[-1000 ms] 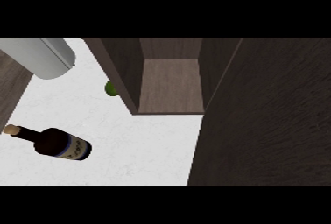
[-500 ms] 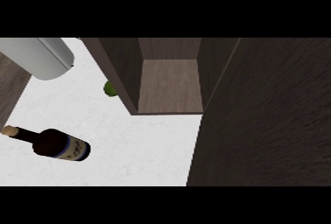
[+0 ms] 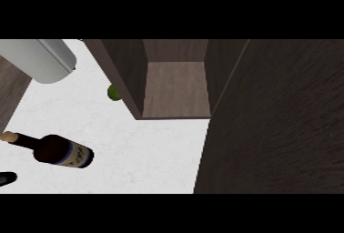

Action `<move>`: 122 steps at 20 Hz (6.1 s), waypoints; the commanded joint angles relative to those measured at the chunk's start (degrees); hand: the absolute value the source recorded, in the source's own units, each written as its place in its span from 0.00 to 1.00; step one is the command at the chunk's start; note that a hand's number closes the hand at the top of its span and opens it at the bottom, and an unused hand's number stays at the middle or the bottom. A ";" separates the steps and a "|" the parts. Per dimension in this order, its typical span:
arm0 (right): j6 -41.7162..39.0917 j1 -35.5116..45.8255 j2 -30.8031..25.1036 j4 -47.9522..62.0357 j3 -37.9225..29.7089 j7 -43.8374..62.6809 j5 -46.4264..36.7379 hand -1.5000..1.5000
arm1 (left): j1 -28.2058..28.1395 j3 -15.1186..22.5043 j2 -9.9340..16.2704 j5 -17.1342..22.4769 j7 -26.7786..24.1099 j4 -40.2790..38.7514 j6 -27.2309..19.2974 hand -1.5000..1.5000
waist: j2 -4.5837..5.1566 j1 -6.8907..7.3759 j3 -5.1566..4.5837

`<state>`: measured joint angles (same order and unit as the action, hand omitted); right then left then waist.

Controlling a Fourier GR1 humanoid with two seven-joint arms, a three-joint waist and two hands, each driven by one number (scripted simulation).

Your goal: Pick up the wine, place it into the cabinet and close the cabinet

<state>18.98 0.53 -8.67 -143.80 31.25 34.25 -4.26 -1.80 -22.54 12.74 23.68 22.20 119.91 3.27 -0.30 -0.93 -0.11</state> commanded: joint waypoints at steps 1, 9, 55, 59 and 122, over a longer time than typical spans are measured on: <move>1.95 -1.39 -2.22 -12.25 3.67 7.01 -9.76 0.00 | -6.42 0.39 -2.53 -1.41 -3.35 1.14 2.72 0.00 | -0.32 0.26 -0.06; 4.05 1.52 -4.54 -12.74 1.86 8.57 -8.17 0.00 | -8.42 0.30 -5.26 -5.37 -13.79 -8.15 5.87 0.00 | -0.14 0.09 -0.01; 14.65 3.37 -13.18 -10.53 11.65 6.14 -12.56 0.00 | 6.04 -0.94 -2.11 -14.94 -49.96 -68.46 18.17 0.00 | -0.02 -0.50 -0.02; 14.90 6.19 -14.05 -10.54 9.38 9.25 -12.24 0.00 | 4.89 -1.89 -0.35 -13.21 -51.72 -68.79 21.31 0.00 | -0.02 -0.17 -0.02; 19.05 -8.24 -23.69 -11.12 10.87 -9.27 -5.00 0.00 | 11.83 39.09 -12.74 -17.27 -40.97 -41.28 -15.73 1.00 | 0.12 -0.35 0.07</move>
<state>37.57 -3.25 -31.50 -144.08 39.90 21.79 -5.30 5.17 17.55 0.02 6.71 -19.01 82.68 -10.47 -0.26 -1.19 -0.04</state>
